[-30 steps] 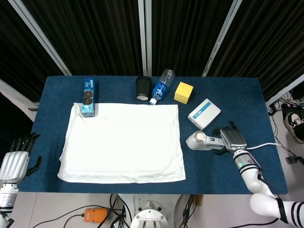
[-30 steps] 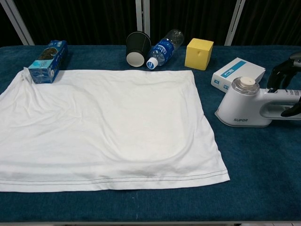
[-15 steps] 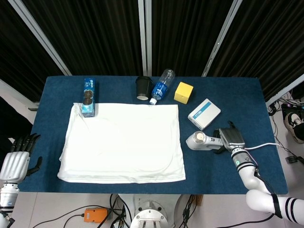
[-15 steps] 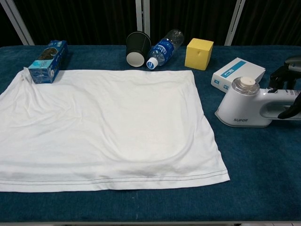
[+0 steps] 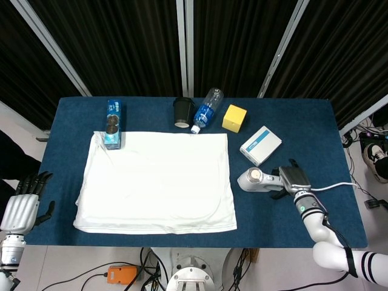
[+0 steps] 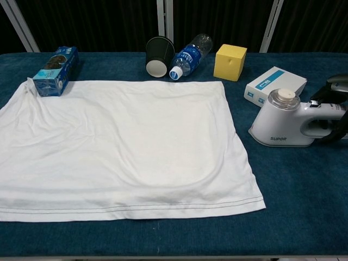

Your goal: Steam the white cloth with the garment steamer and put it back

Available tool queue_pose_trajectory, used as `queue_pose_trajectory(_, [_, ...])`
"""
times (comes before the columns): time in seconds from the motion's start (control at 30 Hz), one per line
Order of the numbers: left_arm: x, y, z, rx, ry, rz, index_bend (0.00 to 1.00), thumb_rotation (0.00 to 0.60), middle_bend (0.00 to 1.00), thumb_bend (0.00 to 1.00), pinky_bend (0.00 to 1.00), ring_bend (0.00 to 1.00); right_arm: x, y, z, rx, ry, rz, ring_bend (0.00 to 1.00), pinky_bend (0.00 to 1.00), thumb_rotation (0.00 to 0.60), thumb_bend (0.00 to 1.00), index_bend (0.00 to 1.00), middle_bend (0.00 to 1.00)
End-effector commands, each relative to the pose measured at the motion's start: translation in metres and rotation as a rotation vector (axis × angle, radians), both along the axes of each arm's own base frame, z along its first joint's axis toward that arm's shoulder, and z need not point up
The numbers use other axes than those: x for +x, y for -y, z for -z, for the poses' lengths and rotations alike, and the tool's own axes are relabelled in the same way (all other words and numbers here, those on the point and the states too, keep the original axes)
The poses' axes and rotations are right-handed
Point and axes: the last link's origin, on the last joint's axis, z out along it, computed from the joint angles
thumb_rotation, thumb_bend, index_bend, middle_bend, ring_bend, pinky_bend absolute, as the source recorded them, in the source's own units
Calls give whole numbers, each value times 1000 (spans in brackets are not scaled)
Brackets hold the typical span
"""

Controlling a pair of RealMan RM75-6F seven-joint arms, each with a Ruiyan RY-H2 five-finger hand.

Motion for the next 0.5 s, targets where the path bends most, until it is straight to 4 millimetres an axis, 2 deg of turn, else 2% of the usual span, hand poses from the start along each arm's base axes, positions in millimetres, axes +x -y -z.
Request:
queue_pose_trajectory(0.03, [0, 0, 2, -2, 4, -2, 91, 600, 70, 393, 0, 0, -2, -2, 2, 10, 11, 10, 575, 37, 600, 56, 608, 599])
queue_pose_trajectory(0.33, [0, -1, 7, -8, 13, -7, 91, 600, 70, 393, 0, 0, -8, -5, 5, 30, 49, 44, 615, 40, 600, 54, 647, 626])
queue_pose_trajectory(0.5, [0, -4, 11, -29, 14, -6, 91, 600, 70, 394, 0, 0, -8, -6, 7, 44, 88, 63, 696, 107, 600, 55, 719, 683])
